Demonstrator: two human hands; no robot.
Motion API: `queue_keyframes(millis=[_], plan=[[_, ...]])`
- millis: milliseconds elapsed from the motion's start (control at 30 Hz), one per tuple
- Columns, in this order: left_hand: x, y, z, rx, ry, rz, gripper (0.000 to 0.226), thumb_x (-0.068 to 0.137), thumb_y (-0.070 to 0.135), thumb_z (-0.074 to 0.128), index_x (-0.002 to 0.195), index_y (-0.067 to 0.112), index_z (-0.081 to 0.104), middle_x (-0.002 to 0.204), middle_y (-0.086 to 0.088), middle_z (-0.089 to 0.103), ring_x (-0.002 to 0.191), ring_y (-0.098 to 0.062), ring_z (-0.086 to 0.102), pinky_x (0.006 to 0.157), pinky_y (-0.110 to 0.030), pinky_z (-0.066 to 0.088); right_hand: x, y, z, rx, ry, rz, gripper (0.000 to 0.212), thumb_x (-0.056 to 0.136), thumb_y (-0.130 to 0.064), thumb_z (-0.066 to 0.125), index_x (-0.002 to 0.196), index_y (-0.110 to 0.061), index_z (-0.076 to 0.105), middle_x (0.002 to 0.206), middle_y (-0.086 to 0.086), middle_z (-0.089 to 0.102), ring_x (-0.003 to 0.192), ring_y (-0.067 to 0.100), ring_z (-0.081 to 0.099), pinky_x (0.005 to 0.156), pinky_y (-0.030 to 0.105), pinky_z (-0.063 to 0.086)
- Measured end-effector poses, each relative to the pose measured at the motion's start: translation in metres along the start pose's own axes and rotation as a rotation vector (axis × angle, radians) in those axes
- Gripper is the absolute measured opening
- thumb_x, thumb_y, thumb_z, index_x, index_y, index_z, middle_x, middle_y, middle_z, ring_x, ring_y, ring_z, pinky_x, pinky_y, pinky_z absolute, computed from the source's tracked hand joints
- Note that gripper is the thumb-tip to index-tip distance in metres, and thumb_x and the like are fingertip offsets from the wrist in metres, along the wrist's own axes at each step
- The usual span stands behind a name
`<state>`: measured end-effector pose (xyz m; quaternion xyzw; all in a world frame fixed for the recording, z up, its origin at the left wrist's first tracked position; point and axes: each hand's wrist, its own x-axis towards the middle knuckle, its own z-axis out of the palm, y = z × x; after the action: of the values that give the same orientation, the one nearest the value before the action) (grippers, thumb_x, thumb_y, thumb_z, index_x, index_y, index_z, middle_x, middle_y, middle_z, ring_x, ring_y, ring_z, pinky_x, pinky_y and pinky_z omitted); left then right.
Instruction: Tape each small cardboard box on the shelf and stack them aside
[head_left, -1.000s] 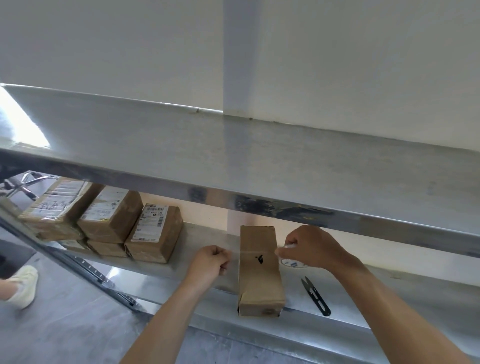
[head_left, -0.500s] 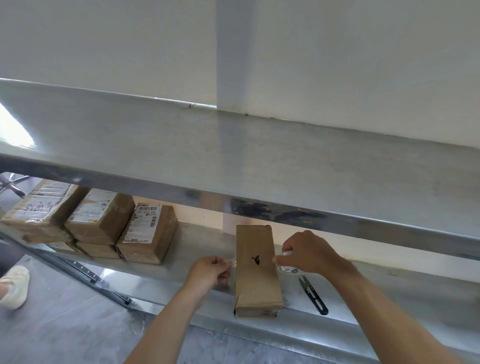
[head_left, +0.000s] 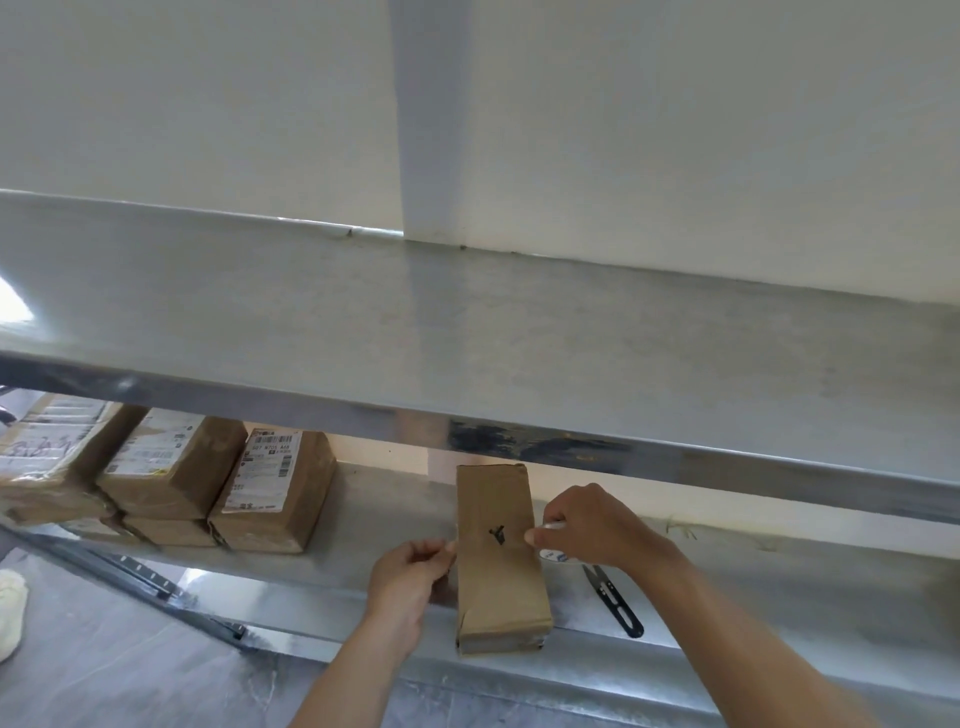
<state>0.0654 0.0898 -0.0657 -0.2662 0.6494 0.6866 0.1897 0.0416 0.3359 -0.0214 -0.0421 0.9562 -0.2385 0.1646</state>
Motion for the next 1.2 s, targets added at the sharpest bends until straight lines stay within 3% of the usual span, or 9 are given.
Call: queue_keyframes(millis=[200, 367, 500, 667, 733, 833, 967, 1100, 1200], plan=[[-0.033, 0.027, 0.036, 0.611, 0.124, 0.343, 0.010, 0.096, 0.030, 0.057, 0.101, 0.021, 0.057, 0.096, 0.006, 0.064, 0.084, -0.011, 0.061, 0.068, -0.028, 0.052, 0.003, 0.002, 0.004, 0.000, 0.027, -0.008, 0.049, 0.081, -0.060, 0.066, 0.066, -0.013, 0.067, 0.065, 0.004, 0.064, 0.061, 0.018, 0.060, 0.056, 0.030, 0.041], [-0.031, 0.018, 0.070, 0.956, 0.246, 0.346, 0.085, 0.075, 0.079, 0.062, 0.119, 0.010, 0.040, 0.117, -0.005, 0.049, 0.112, -0.028, 0.051, 0.090, -0.035, 0.044, 0.000, -0.001, 0.001, -0.025, 0.014, -0.027, 0.053, 0.083, -0.057, 0.060, 0.061, -0.009, 0.059, 0.061, 0.005, 0.056, 0.058, 0.017, 0.051, 0.055, 0.032, 0.035], [-0.015, 0.018, 0.066, 0.759, 0.196, 0.292, 0.062, 0.089, 0.053, 0.067, 0.122, 0.010, 0.038, 0.123, -0.010, 0.047, 0.116, -0.033, 0.051, 0.095, -0.044, 0.047, -0.003, 0.000, 0.000, 0.035, 0.037, -0.016, 0.049, 0.082, -0.054, 0.068, 0.064, -0.008, 0.065, 0.063, 0.004, 0.061, 0.060, 0.016, 0.054, 0.058, 0.030, 0.040], [-0.017, 0.024, 0.050, 0.648, 0.208, 0.394, 0.020, 0.101, 0.031, 0.057, 0.095, 0.016, 0.045, 0.101, -0.009, 0.058, 0.081, -0.017, 0.057, 0.074, -0.038, 0.051, -0.001, 0.004, 0.003, 0.092, 0.029, 0.004, 0.049, 0.078, -0.055, 0.070, 0.063, -0.009, 0.065, 0.063, 0.008, 0.062, 0.054, 0.012, 0.050, 0.057, 0.030, 0.040], [-0.023, 0.025, 0.052, 0.753, 0.243, 0.452, 0.014, 0.103, 0.029, 0.051, 0.111, 0.018, 0.047, 0.105, -0.007, 0.059, 0.087, -0.020, 0.061, 0.076, -0.037, 0.051, 0.001, 0.005, 0.003, 0.087, 0.029, 0.007, 0.052, 0.076, -0.058, 0.068, 0.064, -0.008, 0.064, 0.064, 0.010, 0.062, 0.054, 0.013, 0.050, 0.056, 0.031, 0.038], [-0.037, 0.025, 0.071, 1.103, 0.171, 0.446, 0.057, 0.103, 0.038, 0.041, 0.151, 0.014, 0.024, 0.132, -0.013, 0.048, 0.115, -0.030, 0.055, 0.090, -0.038, 0.051, 0.000, 0.004, 0.001, 0.064, 0.016, -0.012, 0.050, 0.078, -0.054, 0.068, 0.054, -0.013, 0.054, 0.056, 0.004, 0.050, 0.052, 0.013, 0.045, 0.055, 0.032, 0.035], [-0.051, 0.028, 0.096, 1.177, 0.025, 0.148, 0.128, 0.074, 0.068, 0.059, 0.155, 0.011, -0.023, 0.158, -0.019, -0.002, 0.143, -0.036, 0.017, 0.104, -0.047, 0.041, -0.003, 0.001, -0.005, 0.047, -0.004, -0.055, 0.041, 0.082, -0.046, 0.066, 0.058, -0.014, 0.059, 0.060, -0.002, 0.052, 0.053, 0.005, 0.042, 0.056, 0.027, 0.035], [-0.048, 0.024, 0.099, 1.187, 0.142, 0.140, 0.131, 0.071, 0.072, 0.060, 0.152, 0.023, -0.031, 0.153, -0.016, 0.008, 0.137, -0.033, 0.021, 0.099, -0.049, 0.045, -0.002, 0.003, -0.012, 0.053, -0.057, -0.049, 0.036, 0.087, -0.030, 0.056, 0.067, 0.000, 0.056, 0.069, 0.014, 0.055, 0.058, 0.013, 0.038, 0.056, 0.029, 0.031], [-0.046, 0.025, 0.094, 1.171, 0.143, 0.121, 0.135, 0.065, 0.087, 0.052, 0.151, 0.025, -0.032, 0.145, -0.016, 0.019, 0.132, -0.034, 0.028, 0.099, -0.049, 0.043, 0.001, 0.008, -0.019, 0.033, -0.099, -0.042, 0.038, 0.089, -0.038, 0.063, 0.065, -0.009, 0.062, 0.063, -0.004, 0.057, 0.057, 0.011, 0.051, 0.059, 0.026, 0.043]])
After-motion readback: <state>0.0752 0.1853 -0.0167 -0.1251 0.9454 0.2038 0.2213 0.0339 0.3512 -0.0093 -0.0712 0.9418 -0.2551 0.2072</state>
